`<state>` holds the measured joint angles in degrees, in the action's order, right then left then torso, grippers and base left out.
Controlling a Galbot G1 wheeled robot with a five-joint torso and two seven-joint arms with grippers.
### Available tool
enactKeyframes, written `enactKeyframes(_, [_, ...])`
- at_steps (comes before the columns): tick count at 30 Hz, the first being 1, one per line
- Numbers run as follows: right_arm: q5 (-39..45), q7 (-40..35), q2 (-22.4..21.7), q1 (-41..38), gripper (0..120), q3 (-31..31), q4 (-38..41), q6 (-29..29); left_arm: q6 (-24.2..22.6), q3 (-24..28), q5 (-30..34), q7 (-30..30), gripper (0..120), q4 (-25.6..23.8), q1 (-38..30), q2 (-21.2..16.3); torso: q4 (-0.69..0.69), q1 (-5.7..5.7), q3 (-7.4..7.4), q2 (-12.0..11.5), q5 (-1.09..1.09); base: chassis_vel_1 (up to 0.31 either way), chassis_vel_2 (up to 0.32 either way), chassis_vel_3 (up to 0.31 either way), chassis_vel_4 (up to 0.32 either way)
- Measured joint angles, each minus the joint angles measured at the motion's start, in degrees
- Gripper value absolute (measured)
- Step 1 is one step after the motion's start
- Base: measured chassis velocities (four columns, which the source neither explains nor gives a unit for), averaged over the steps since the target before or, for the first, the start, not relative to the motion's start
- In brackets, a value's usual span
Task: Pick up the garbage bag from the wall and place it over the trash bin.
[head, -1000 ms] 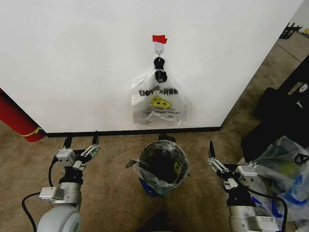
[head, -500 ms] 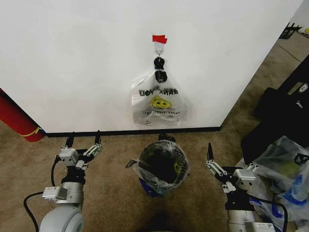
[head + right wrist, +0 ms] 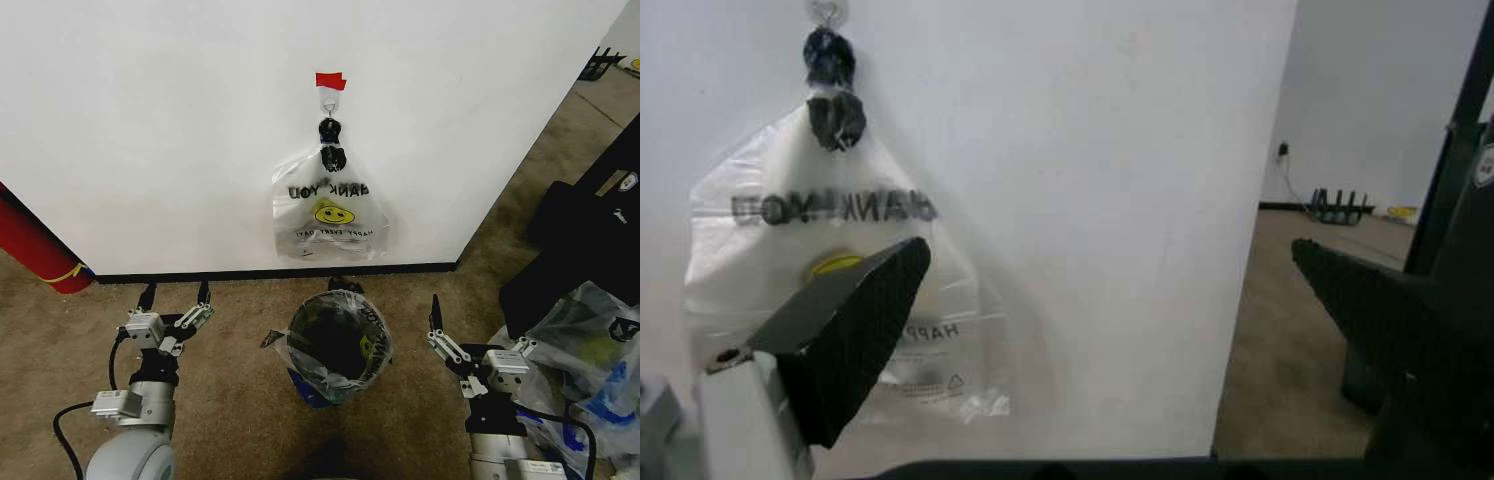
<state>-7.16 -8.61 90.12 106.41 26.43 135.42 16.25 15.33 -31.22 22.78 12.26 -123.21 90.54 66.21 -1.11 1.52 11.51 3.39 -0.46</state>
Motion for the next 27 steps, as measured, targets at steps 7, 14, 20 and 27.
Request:
enactKeyframes(7, [-0.4,0.0,1.0,0.2,100,0.1,0.1,0.6,-0.2,0.0,1.1,0.1,100,-0.2,0.1,-0.1,0.0,0.0,0.0,0.0,0.0,0.0,0.0,0.0,0.0])
enactKeyframes(14, [-1.0,0.2,1.5,0.6,100,0.0,0.7,1.3,-0.1,0.4,1.9,0.5,100,-0.4,0.5,-0.1,0.01,0.0,0.0,0.0,0.01,0.0,0.0,0.0,0.0])
enactKeyframes(20, [-0.9,2.0,1.9,0.7,100,0.2,1.2,1.5,-0.3,2.2,1.1,0.7,100,0.0,-0.2,0.3,0.0,0.0,0.0,0.0,0.0,0.0,0.0,0.0,0.0])
enactKeyframes(27, [-1.4,4.9,2.0,0.7,100,0.2,1.5,2.9,-0.5,4.3,-0.5,0.8,100,-0.2,0.2,1.1,0.0,0.0,0.0,0.0,0.0,0.0,0.0,0.0,0.0])
